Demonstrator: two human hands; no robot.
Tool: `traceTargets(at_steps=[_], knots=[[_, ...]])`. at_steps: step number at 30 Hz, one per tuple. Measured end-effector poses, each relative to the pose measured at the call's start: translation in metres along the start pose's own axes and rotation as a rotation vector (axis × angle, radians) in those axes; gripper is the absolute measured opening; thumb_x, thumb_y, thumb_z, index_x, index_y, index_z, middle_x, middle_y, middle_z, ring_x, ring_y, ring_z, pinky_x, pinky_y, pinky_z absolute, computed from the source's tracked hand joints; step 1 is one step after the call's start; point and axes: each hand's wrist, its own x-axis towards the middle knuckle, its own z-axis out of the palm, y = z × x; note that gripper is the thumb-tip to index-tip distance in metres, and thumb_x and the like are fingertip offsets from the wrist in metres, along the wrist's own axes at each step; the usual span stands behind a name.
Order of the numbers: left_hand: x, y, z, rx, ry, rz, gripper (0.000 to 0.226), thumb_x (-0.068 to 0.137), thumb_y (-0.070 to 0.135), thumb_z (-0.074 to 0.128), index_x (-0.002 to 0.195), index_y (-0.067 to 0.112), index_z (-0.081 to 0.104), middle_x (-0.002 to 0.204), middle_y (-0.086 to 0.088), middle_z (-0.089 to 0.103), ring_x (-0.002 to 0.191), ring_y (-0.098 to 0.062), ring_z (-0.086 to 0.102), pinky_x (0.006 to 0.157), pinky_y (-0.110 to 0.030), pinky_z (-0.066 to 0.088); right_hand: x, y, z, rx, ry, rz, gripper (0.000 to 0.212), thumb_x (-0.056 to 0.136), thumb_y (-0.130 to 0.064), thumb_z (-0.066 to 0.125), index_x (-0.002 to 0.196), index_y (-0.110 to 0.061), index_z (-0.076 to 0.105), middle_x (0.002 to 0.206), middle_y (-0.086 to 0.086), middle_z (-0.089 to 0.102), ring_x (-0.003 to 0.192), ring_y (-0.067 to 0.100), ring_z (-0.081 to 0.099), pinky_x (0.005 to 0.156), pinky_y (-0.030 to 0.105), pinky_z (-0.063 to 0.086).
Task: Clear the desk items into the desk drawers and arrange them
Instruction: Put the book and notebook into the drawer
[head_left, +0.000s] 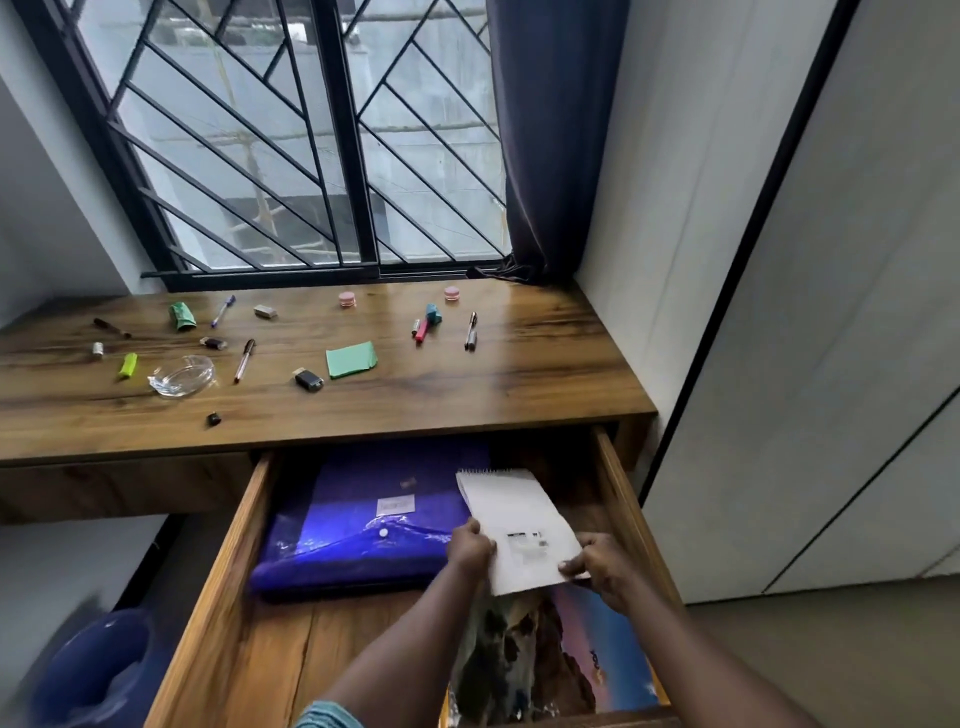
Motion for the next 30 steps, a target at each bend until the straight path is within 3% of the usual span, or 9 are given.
traceTargets(at_steps=[5, 7, 11, 14, 16, 19, 24, 26, 30], knots=[[-0.046, 0.022, 0.018, -0.012, -0.055, -0.062, 0.038, 0.086, -0.019, 0.044, 0.070, 0.013, 0.052, 0.084, -0.008, 0.061, 0.092, -0.023, 0.058, 0.067, -0.028, 0.050, 0.011, 0.013, -0.009, -0.074, 0.133, 0.065, 0.011, 0.080, 0.010, 0.065, 0.091, 0.010, 0.061, 0.086, 0.015, 0.064, 0.077, 0.026, 0.061, 0.064, 0.028, 0.049], [-0.044, 0.023, 0.022, 0.025, -0.065, -0.090, 0.037, 0.089, -0.017, 0.044, 0.069, 0.013, 0.051, 0.089, -0.008, 0.059, 0.091, -0.022, 0.055, 0.072, -0.027, 0.048, 0.015, 0.014, -0.012, -0.071, 0.194, 0.086, 0.008, 0.080, 0.009, 0.066, 0.079, 0.005, 0.059, 0.081, 0.013, 0.062, 0.072, 0.023, 0.058, 0.059, 0.026, 0.045], [-0.028, 0.024, 0.027, 0.127, -0.082, -0.099, 0.019, 0.089, -0.008, 0.049, 0.077, 0.006, 0.053, 0.099, -0.012, 0.059, 0.093, -0.021, 0.055, 0.082, -0.029, 0.046, 0.025, 0.009, -0.013, 0.029, 0.291, 0.017, 0.023, 0.076, 0.010, 0.067, 0.098, 0.007, 0.062, 0.093, 0.018, 0.067, 0.080, 0.028, 0.063, 0.063, 0.028, 0.048], [-0.024, 0.030, 0.032, 0.174, -0.130, -0.103, 0.006, 0.081, -0.002, 0.053, 0.080, 0.003, 0.057, 0.100, -0.019, 0.061, 0.090, -0.023, 0.054, 0.074, -0.036, 0.050, 0.018, -0.006, -0.010, 0.087, 0.388, -0.126, 0.026, 0.076, 0.006, 0.066, 0.100, -0.002, 0.062, 0.094, 0.016, 0.067, 0.081, 0.030, 0.063, 0.063, 0.029, 0.050], [-0.029, 0.039, 0.035, 0.146, -0.186, -0.096, 0.014, 0.084, 0.002, 0.054, 0.095, -0.003, 0.061, 0.101, -0.016, 0.058, 0.092, -0.022, 0.053, 0.068, -0.031, 0.045, 0.010, -0.019, -0.007, 0.059, 0.440, -0.230, 0.029, 0.077, 0.002, 0.065, 0.104, -0.006, 0.061, 0.094, 0.014, 0.065, 0.081, 0.029, 0.063, 0.062, 0.030, 0.049], [-0.032, 0.049, 0.044, 0.169, -0.177, -0.091, 0.034, 0.094, 0.011, 0.053, 0.122, -0.007, 0.057, 0.120, -0.015, 0.061, 0.109, -0.027, 0.059, 0.091, -0.035, 0.049, -0.003, -0.031, 0.000, -0.041, 0.500, -0.368, 0.026, 0.080, 0.000, 0.063, 0.105, -0.005, 0.063, 0.092, 0.008, 0.063, 0.079, 0.023, 0.058, 0.058, 0.023, 0.044], [-0.056, 0.069, 0.046, 0.465, -0.039, 0.004, 0.053, 0.097, 0.042, 0.044, 0.123, -0.001, 0.061, 0.127, -0.019, 0.060, 0.121, -0.033, 0.055, 0.093, -0.031, 0.045, -0.020, -0.025, 0.008, -0.178, 0.614, -0.628, 0.021, 0.082, -0.007, 0.058, 0.101, -0.006, 0.065, 0.090, 0.003, 0.061, 0.083, 0.022, 0.059, 0.067, 0.025, 0.042], [-0.063, 0.073, 0.046, 0.297, -0.074, 0.004, 0.062, 0.094, 0.053, 0.043, 0.117, -0.001, 0.064, 0.121, -0.021, 0.064, 0.115, -0.035, 0.059, 0.090, -0.036, 0.048, -0.023, -0.019, 0.009, -0.363, 0.619, -0.834, 0.018, 0.077, -0.011, 0.054, 0.090, -0.008, 0.066, 0.085, 0.003, 0.063, 0.077, 0.021, 0.060, 0.064, 0.025, 0.045], [-0.061, 0.068, 0.051, -0.495, -0.277, -0.237, 0.077, 0.081, 0.071, 0.048, 0.112, 0.002, 0.061, 0.107, -0.023, 0.066, 0.085, -0.035, 0.067, 0.073, -0.043, 0.057, -0.027, -0.004, 0.006, -0.941, 0.608, -1.251, 0.021, 0.079, -0.010, 0.048, 0.085, -0.006, 0.068, 0.079, 0.007, 0.065, 0.070, 0.022, 0.061, 0.064, 0.028, 0.051]])
